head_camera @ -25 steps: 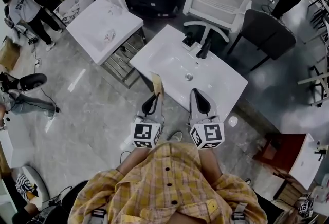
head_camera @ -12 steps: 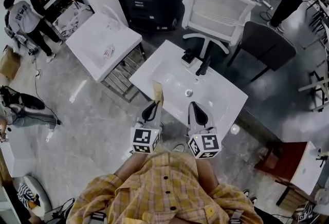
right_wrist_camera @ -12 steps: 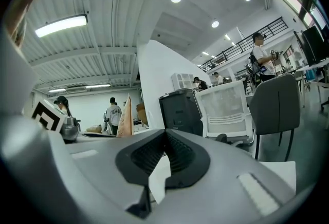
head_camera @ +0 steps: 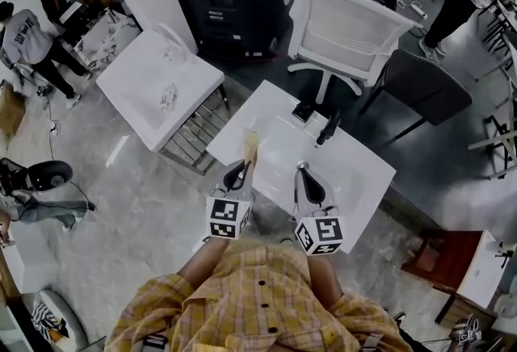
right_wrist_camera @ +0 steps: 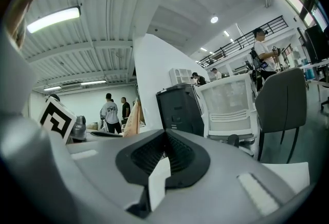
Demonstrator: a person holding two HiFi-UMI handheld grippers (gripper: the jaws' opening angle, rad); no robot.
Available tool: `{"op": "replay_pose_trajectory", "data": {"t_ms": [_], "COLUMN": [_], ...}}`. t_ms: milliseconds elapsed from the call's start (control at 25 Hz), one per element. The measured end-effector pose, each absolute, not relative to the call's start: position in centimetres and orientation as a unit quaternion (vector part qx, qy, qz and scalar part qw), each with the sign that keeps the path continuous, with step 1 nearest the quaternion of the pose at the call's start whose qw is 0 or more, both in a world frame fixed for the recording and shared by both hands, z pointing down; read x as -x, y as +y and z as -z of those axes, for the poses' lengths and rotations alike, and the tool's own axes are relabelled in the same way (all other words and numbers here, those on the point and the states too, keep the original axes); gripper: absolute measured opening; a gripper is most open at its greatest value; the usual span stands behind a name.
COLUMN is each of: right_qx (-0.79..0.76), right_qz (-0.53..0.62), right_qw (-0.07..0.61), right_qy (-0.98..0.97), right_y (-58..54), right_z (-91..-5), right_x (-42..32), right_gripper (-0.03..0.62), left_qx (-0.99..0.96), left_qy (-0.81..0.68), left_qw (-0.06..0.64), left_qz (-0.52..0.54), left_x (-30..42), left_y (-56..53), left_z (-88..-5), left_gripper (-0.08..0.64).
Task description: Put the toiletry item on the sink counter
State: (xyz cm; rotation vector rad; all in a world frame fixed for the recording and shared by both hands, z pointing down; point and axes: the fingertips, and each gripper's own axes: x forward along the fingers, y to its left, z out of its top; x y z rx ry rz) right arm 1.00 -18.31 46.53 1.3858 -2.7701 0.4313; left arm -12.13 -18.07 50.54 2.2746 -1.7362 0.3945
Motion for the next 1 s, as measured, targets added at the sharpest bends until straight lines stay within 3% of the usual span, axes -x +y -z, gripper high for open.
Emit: {"op": "replay_pose_trajectory", "data": {"t_ms": [600,1000], "right_qx": [-0.477,-0.504], "right_qz": [-0.17,-0.189], "right_qw": [0.044,0.073], "right_qy": [-0.861,-0.84], "right_y": [-23.7,-25.6], "right_z": [-50.8,-53.4], "right_x": [3.9,4.9], "right_gripper": [0.002,0.002], "left_qx": [-0.795,-0.782], "left_qy": [-0.528,-0.509], "left_qw": [0.197,0.182], "left_qz": [-0.226,-0.31], "left_x": [18.3,21.4], "left_y": [-26.8,-32.1], "left_z": [-60.0,-67.4], "left_gripper": [0.028,0.028]}}
